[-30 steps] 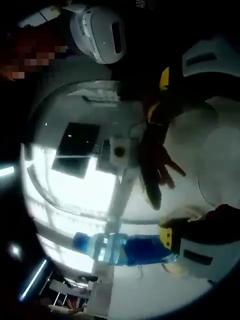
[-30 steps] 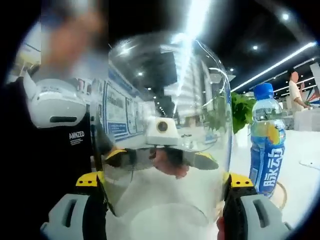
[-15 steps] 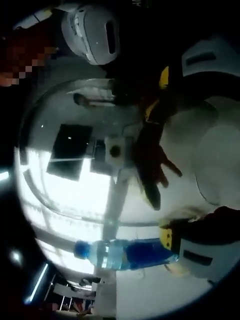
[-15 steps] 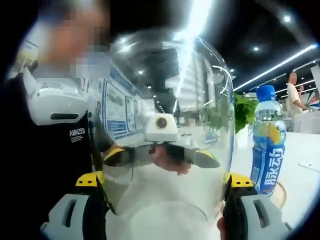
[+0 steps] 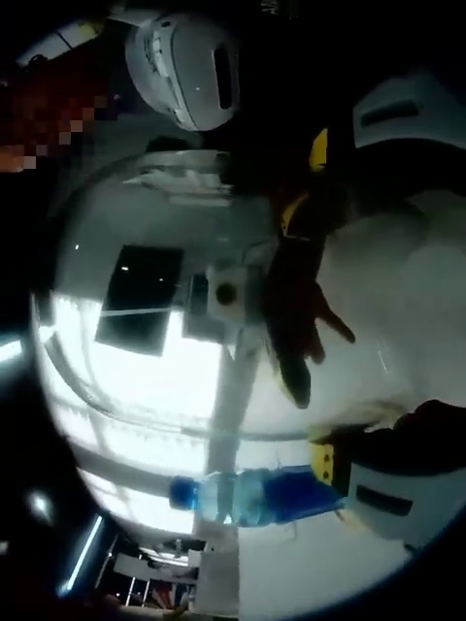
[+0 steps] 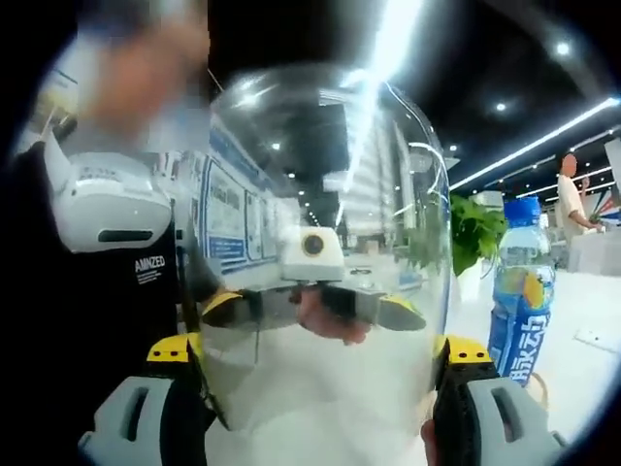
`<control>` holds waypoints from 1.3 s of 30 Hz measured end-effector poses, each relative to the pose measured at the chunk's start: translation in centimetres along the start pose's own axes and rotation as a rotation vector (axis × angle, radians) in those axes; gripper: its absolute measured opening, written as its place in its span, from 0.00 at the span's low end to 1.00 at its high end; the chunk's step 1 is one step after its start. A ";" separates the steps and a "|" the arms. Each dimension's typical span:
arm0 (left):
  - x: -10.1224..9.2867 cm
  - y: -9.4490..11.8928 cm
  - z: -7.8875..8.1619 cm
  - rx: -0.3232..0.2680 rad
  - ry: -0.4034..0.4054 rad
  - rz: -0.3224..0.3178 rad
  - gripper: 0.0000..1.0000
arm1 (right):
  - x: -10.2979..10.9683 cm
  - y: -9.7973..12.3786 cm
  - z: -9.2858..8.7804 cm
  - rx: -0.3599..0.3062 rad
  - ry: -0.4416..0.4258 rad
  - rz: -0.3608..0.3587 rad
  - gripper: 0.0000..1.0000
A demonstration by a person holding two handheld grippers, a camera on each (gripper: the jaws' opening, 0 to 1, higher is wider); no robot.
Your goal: Open the cover put in the Mizone put the cover back on
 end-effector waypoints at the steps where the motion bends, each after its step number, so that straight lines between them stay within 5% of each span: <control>1: -0.1 0.0 0.1 0.000 -0.009 -0.003 0.87 | 0.1 0.0 0.2 0.005 0.011 -0.001 0.91; 22: -2.5 -0.2 3.4 -0.041 -0.061 0.000 0.87 | 1.7 0.3 3.9 0.020 0.067 0.002 0.91; 27: -3.0 -0.2 4.6 -0.090 -0.032 0.013 0.87 | 2.0 0.6 4.9 -0.018 0.048 0.002 0.91; 39: -3.5 0.0 5.8 -0.071 -0.029 0.016 0.87 | 2.6 -0.2 6.2 -0.001 0.042 0.000 0.91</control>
Point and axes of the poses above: the point that each gripper's makers call its tool centre point, and the gripper's own axes: y roughly backward along the fingers, x roughly to its left, z roughly out of its top, the point moved 7 cm from there along y, roughly backward along the fingers, and after that the axes turned 6 degrees about z, right-handed, at the moved point
